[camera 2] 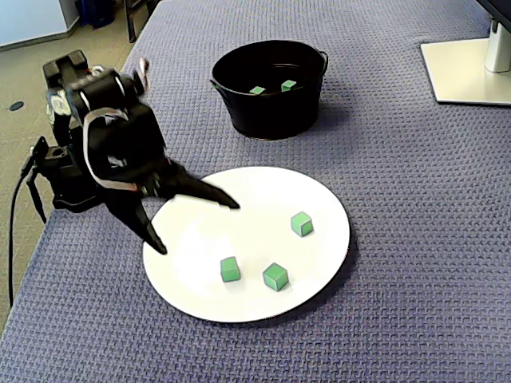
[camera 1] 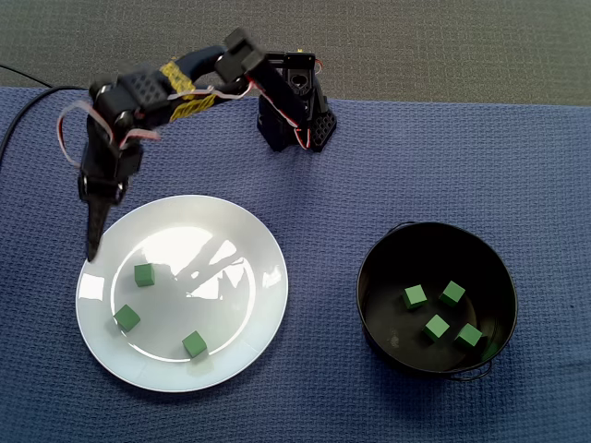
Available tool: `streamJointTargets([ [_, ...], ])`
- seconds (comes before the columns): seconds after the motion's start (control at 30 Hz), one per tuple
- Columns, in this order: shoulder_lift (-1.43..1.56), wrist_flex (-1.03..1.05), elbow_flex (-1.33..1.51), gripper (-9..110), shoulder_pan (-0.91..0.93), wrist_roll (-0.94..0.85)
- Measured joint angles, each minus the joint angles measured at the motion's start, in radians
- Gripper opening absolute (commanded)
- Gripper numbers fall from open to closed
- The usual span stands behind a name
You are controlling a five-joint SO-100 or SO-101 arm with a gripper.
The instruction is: Pick up the items on the white plate and put them in the black container.
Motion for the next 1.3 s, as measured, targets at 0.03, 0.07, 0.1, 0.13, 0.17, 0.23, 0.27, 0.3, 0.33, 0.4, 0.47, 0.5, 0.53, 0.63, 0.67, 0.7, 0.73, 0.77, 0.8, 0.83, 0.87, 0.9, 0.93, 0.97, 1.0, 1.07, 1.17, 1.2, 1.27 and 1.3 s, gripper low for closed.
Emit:
streamJointTargets([
  [0.03, -0.031, 0.012, -0.002, 54, 0.000, -0.005],
  [0.07, -0.060, 0.025, -0.006, 54, -0.002, -0.012],
  [0.1, -0.087, 0.038, -0.014, 53, -0.006, -0.015],
  [0.13, -0.112, 0.060, -0.025, 53, -0.011, -0.015],
  [0.17, -0.135, 0.081, -0.040, 53, -0.018, -0.021],
  [0.23, -0.173, 0.114, -0.066, 52, -0.034, -0.026],
  [0.27, -0.192, 0.123, -0.078, 52, -0.040, -0.026],
  [0.3, -0.209, 0.132, -0.092, 51, -0.048, -0.026],
  [0.33, -0.224, 0.137, -0.103, 50, -0.054, -0.026],
  [0.4, -0.253, 0.141, -0.129, 48, -0.064, -0.025],
  [0.47, -0.284, 0.147, -0.155, 45, -0.075, -0.025],
  [0.5, -0.299, 0.152, -0.169, 44, -0.080, -0.023],
  [0.53, -0.316, 0.156, -0.184, 44, -0.084, -0.025],
  [0.63, -0.365, 0.170, -0.239, 43, -0.097, -0.023],
  [0.67, -0.379, 0.172, -0.256, 43, -0.101, -0.023],
  [0.7, -0.390, 0.172, -0.273, 43, -0.103, -0.023],
  [0.73, -0.400, 0.172, -0.287, 42, -0.106, -0.023],
  [0.77, -0.408, 0.172, -0.299, 42, -0.106, -0.023],
  [0.8, -0.417, 0.172, -0.310, 41, -0.107, -0.023],
  [0.83, -0.426, 0.172, -0.319, 41, -0.109, -0.023],
  [0.87, -0.434, 0.172, -0.325, 40, -0.110, -0.023],
  [0.9, -0.440, 0.172, -0.331, 39, -0.115, -0.021],
  [0.93, -0.446, 0.172, -0.337, 38, -0.120, -0.021],
  [0.97, -0.451, 0.172, -0.341, 38, -0.126, -0.021],
  [1.0, -0.456, 0.172, -0.341, 37, -0.132, -0.018],
  [1.07, -0.463, 0.172, -0.341, 36, -0.143, -0.012],
  [1.17, -0.476, 0.172, -0.341, 33, -0.150, -0.006],
  [1.2, -0.479, 0.172, -0.341, 32, -0.150, -0.006],
  [1.27, -0.483, 0.172, -0.341, 30, -0.149, -0.006],
  [1.3, -0.483, 0.172, -0.341, 29, -0.147, -0.006],
])
